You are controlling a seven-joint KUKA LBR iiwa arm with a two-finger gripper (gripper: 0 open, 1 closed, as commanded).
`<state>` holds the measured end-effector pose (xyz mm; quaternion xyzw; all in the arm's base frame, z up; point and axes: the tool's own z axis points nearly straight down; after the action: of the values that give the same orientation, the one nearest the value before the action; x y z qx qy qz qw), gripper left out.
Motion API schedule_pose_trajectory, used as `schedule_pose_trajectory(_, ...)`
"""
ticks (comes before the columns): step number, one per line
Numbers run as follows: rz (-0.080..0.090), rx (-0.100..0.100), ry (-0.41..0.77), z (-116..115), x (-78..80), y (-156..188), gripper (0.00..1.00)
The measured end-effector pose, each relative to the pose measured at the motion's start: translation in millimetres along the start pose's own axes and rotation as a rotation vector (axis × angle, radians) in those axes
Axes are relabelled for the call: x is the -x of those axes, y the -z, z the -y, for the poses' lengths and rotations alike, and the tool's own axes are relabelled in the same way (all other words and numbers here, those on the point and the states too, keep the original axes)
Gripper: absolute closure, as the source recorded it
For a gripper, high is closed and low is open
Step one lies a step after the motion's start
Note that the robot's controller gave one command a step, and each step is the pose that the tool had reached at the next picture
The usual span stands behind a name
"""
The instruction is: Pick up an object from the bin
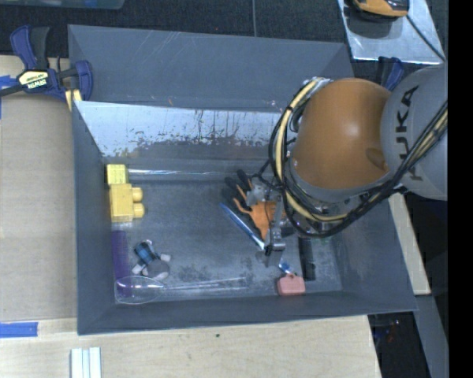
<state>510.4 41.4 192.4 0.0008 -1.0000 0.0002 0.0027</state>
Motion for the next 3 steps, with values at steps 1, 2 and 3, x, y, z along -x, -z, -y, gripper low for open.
schedule_pose_trajectory(1,0.009,0.001,-0.002,0.1,1.8,4.1,0.0)
schedule_pose_trajectory(2,0.013,0.0,0.002,60.6,41.4,-94.9,0.0)
schedule_pose_trajectory(3,0.022,0.001,0.058,103.6,77.6,-121.8,0.0)
